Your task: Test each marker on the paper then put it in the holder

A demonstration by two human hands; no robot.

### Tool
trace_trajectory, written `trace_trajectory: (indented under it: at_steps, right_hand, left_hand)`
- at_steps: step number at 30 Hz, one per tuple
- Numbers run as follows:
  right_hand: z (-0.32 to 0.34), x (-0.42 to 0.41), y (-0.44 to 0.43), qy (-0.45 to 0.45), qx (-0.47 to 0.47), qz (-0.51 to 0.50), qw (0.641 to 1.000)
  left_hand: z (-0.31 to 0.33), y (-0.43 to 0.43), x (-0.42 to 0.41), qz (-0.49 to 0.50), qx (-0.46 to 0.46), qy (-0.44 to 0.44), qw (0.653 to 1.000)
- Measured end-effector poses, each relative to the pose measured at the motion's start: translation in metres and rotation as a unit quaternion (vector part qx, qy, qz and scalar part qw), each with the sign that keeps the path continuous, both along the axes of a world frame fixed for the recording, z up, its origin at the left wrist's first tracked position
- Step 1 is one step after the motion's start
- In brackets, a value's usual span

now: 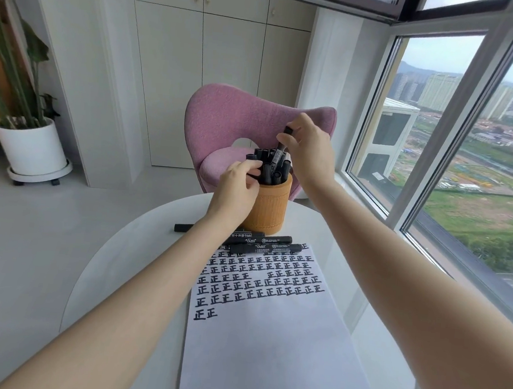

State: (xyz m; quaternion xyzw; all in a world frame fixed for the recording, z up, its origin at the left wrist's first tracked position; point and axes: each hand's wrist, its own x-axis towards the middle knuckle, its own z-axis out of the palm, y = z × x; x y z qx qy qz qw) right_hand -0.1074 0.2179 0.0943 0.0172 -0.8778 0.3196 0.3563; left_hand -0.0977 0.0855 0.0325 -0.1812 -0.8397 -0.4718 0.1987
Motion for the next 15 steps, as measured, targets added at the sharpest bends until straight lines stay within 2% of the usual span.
trace_trajectory:
  at_steps: [5,10,15]
  right_hand:
    - [0.004,0.001,-0.004,-0.007,-0.037,0.033,0.999]
    - [0.008,0.002,-0.008,-0.027,0.04,0.036,0.998]
    - [0.007,-0.002,0.005,-0.014,-0.027,0.045,0.999]
  left_hand:
    - [-0.005,0.0,0.001,0.02,0.003,0.006,1.0]
    - [-0.003,0.005,-0.002,0.01,0.026,0.003,1.0]
    - [0.004,0.006,-0.005,0.069,-0.033,0.039,0.996]
